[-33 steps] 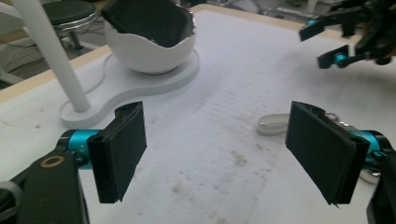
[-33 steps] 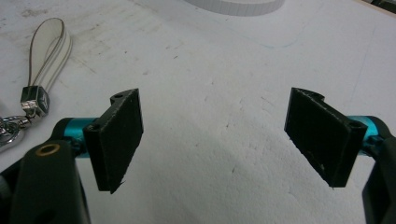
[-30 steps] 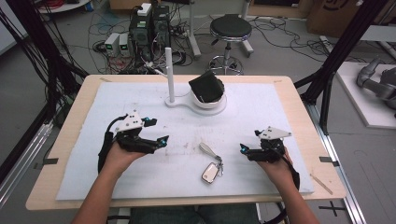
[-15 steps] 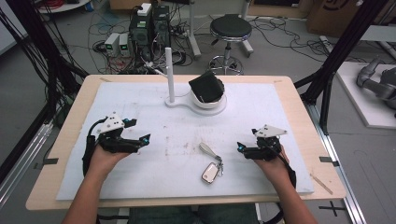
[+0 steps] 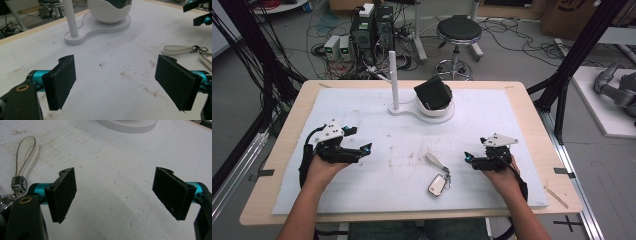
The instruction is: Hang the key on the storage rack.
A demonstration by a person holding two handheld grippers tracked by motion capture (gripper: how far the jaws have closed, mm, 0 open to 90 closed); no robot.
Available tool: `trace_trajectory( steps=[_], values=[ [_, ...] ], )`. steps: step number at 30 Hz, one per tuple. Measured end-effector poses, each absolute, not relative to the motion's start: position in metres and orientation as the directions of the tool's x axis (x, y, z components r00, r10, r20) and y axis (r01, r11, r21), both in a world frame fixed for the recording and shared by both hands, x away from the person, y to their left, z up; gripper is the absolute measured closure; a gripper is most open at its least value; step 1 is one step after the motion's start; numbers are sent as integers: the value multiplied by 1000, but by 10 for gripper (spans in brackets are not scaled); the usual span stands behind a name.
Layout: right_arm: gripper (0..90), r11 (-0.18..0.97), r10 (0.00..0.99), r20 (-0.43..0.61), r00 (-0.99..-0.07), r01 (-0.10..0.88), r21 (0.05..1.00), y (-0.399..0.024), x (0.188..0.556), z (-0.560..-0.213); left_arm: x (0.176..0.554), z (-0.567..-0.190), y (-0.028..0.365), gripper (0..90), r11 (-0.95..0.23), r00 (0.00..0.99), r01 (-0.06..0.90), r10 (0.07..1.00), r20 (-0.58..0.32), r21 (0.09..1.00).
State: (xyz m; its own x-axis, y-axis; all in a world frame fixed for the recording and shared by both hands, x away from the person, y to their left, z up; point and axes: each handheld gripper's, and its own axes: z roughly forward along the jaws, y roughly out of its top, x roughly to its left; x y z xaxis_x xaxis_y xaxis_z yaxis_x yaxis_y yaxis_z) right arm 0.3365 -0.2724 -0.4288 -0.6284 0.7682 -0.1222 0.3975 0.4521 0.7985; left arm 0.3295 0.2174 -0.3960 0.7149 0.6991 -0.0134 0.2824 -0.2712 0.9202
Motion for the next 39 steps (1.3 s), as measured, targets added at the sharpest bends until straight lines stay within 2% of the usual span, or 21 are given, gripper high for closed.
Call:
trace_trajectory(
  steps=[15,24,32,39],
  values=[
    [196,437,763,-108,-637,385,813,-265,341,-427,325,-400,220,171,-246,703,294,711,-34,923],
    [196,454,733,-105,-672,368,811,-249,338,-424,319,-399,224,172,-269,697,282,717,-4,921],
    [197,508,641,-71,-764,353,785,-215,341,-429,314,-399,235,172,-254,680,285,734,-8,924],
    [210,561,597,-68,-799,356,747,-204,340,-435,313,-400,234,173,-273,679,290,734,4,917]
  ],
)
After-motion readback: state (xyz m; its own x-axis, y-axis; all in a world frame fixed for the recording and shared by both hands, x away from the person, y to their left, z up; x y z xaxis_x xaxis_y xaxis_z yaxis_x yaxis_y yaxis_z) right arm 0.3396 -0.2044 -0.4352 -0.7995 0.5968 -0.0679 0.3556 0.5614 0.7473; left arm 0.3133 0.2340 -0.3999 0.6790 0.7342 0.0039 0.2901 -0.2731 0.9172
